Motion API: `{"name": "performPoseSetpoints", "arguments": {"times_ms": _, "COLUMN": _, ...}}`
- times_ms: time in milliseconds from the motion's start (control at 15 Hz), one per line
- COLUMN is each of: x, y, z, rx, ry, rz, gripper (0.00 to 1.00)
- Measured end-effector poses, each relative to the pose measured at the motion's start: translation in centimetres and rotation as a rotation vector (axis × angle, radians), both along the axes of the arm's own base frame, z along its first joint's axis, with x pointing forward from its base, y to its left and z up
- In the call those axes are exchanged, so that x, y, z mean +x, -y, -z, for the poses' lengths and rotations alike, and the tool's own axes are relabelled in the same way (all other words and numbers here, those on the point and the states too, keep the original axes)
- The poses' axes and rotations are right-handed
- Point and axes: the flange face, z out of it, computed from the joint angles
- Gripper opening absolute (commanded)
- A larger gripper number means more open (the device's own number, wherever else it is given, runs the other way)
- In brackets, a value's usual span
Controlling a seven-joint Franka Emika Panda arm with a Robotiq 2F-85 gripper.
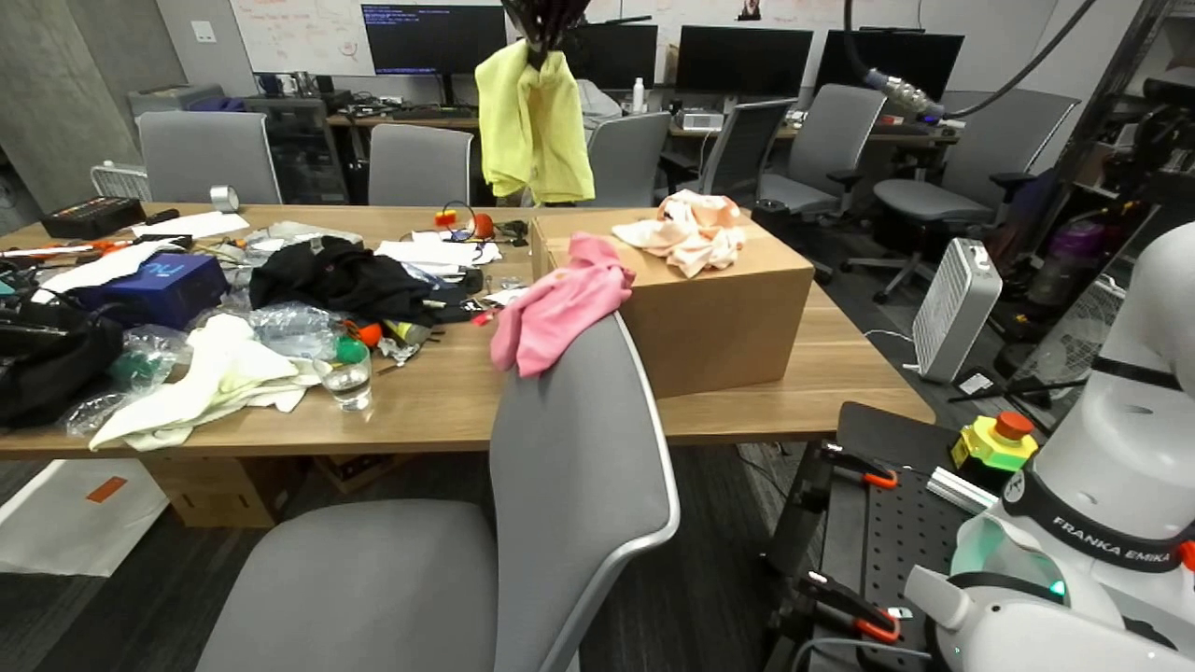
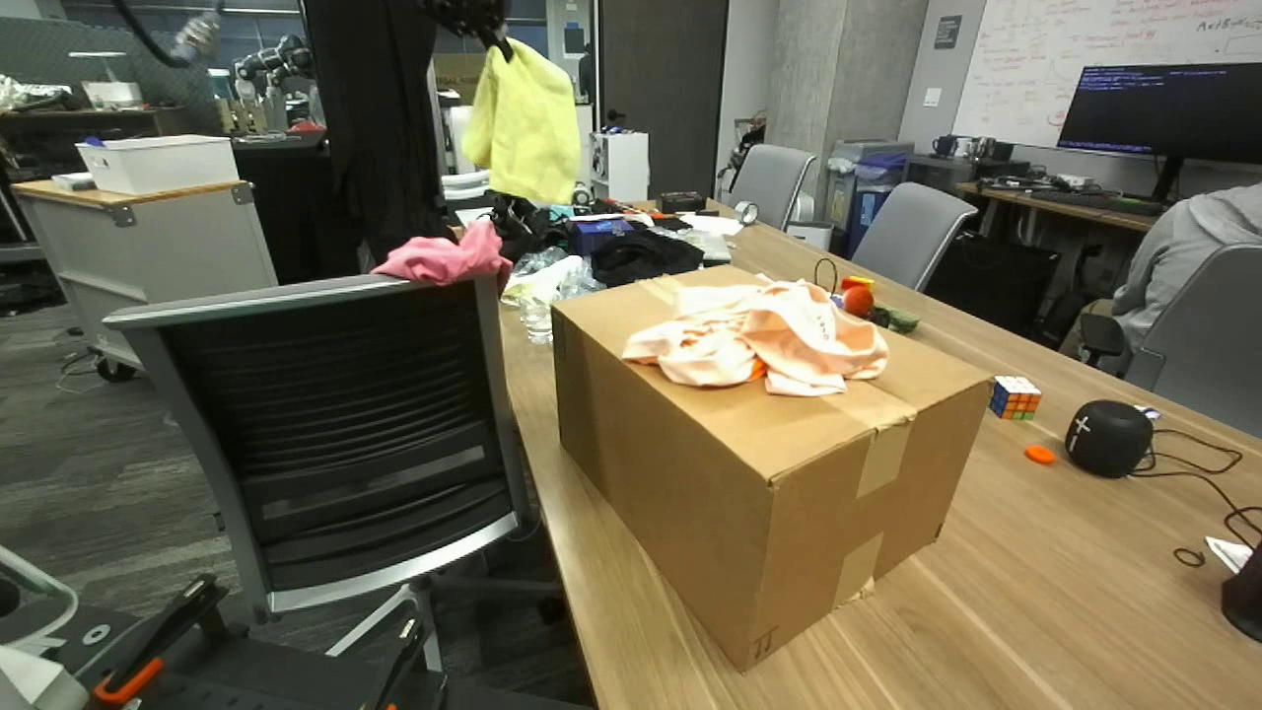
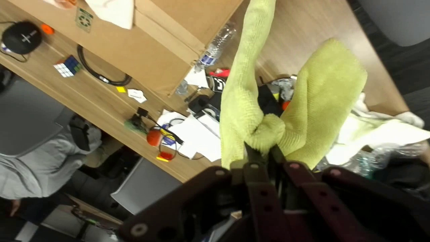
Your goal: Move the orange and green shirts from the chair to the box
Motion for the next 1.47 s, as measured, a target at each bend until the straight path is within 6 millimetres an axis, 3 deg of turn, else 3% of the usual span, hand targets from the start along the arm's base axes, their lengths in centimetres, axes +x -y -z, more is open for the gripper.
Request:
{"name": "performPoseSetpoints", "arguments": {"times_ms": 133, "x": 2.2, "y": 3.5, "z": 2.9, "rx": -0.014, "ry": -0.01, "rz": 0.104, "gripper": 0.03}}
{"name": "performPoseSetpoints", "arguments": {"times_ms": 200, "x": 2.4, "y": 5.5, "z": 2.9, "rx": -0.013, "ry": -0.009, "rz": 0.148, "gripper": 0.03}}
{"name": "performPoseSetpoints", "arguments": {"times_ms": 467, "x": 0.2, "y": 14.6, "z": -0.5, "rx": 0.018, "ry": 0.055, "rz": 0.345, "gripper": 0.06}}
{"name": "performPoseSetpoints", "arguments": {"times_ms": 533, "x": -0.8, "y": 16.8, "z": -1.5, "rx": 0.029, "ry": 0.071, "rz": 0.39, "gripper": 0.33}}
{"name": "performPoseSetpoints", "arguments": {"times_ms": 600, "x": -2.1, "y": 19.1, "z": -2.3, "rx": 0.036, "ry": 0.085, "rz": 0.432, "gripper": 0.34}}
{"name": "performPoseSetpoints", "arguments": {"times_ms": 867, "x": -8.5, "y": 27.0, "z": -4.2, "rx": 0.063, "ry": 0.085, "rz": 0.516, "gripper": 0.64}}
{"name": "performPoseSetpoints", "arguments": {"times_ms": 1000, "x": -9.0, "y": 26.7, "z": -4.3, "rx": 0.058, "ry": 0.039, "rz": 0.487, "gripper": 0.79}}
{"name": "performPoseSetpoints", "arguments": {"times_ms": 1200, "x": -6.0, "y": 21.1, "z": -1.9, "rx": 0.052, "ry": -0.043, "rz": 0.395, "gripper": 0.99}}
{"name": "performPoseSetpoints", "arguments": {"times_ms": 1333, "x": -3.9, "y": 17.0, "z": 0.3, "rx": 0.047, "ry": -0.108, "rz": 0.326, "gripper": 1.0}}
{"name": "performPoseSetpoints", "arguments": {"times_ms": 1467, "x": -2.7, "y": 14.3, "z": 2.2, "rx": 0.035, "ry": -0.159, "rz": 0.264, "gripper": 1.0}}
